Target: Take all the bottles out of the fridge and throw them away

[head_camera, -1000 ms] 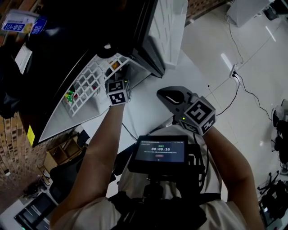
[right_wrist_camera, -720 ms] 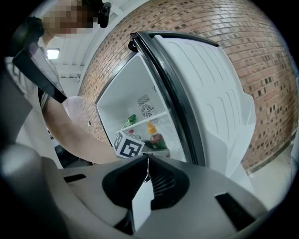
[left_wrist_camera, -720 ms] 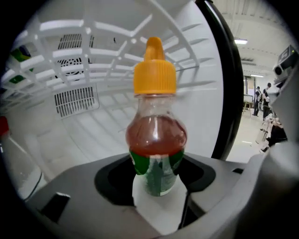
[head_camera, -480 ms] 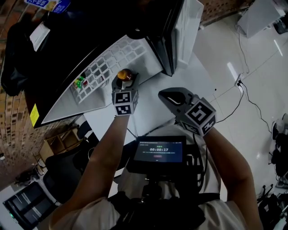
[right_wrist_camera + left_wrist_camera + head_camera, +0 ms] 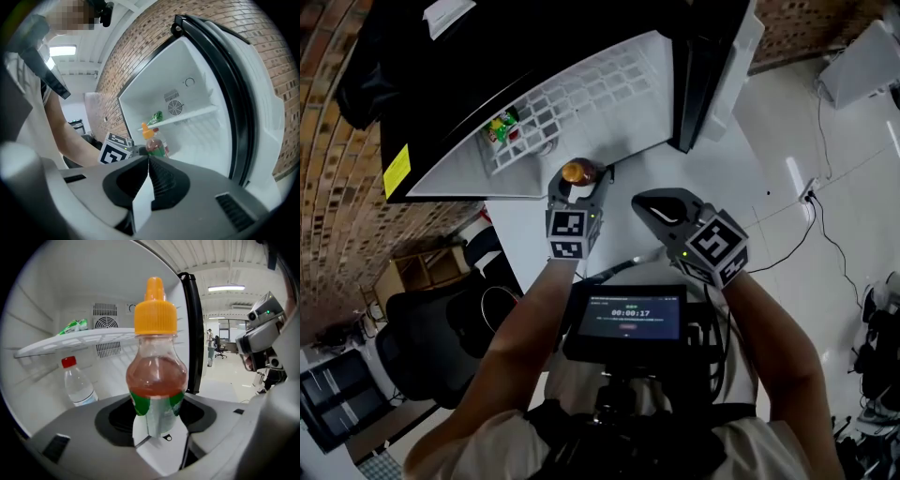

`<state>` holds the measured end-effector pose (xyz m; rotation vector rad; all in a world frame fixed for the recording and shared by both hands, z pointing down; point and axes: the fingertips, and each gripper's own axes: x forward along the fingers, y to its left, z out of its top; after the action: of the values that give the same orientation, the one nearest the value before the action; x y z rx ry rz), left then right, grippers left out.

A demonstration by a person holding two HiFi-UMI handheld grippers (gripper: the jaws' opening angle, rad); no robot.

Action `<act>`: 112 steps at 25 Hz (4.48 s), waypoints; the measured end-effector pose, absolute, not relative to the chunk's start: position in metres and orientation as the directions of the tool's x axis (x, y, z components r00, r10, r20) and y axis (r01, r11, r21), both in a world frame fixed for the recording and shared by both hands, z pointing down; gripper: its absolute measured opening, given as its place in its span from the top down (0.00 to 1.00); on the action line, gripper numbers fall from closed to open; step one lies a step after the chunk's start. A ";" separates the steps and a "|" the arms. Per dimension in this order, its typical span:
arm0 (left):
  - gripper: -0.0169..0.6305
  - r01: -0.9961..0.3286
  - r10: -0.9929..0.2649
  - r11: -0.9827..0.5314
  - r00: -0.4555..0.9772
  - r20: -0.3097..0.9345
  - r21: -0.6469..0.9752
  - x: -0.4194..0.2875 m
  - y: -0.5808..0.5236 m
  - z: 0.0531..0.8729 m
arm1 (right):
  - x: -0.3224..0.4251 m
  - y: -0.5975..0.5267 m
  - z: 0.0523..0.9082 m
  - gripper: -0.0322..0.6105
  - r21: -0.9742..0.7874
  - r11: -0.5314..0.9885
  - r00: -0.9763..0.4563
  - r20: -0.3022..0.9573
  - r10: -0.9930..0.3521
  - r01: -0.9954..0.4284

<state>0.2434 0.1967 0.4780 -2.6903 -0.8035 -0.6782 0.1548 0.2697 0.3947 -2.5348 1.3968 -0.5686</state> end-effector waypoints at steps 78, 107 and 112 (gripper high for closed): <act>0.54 -0.431 -0.339 -0.902 0.738 0.584 0.021 -0.177 -0.256 0.524 | -0.091 -0.168 0.432 0.95 -0.374 0.358 -0.474 0.289 -0.832 -0.855; 0.53 -0.472 0.108 -0.853 0.256 0.961 0.222 -0.162 -0.323 0.763 | -0.061 -0.198 0.469 0.95 -0.531 0.223 -0.453 0.354 -0.818 -0.818; 0.53 -0.501 0.258 -0.811 0.159 0.953 0.303 -0.165 -0.307 0.796 | -0.048 -0.192 0.477 0.95 -0.533 0.162 -0.402 0.371 -0.837 -0.831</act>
<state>-0.1646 -0.3071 0.7960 -2.7476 0.3387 -2.5166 -0.0477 -0.1916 0.4771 -1.7132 2.3877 -1.0838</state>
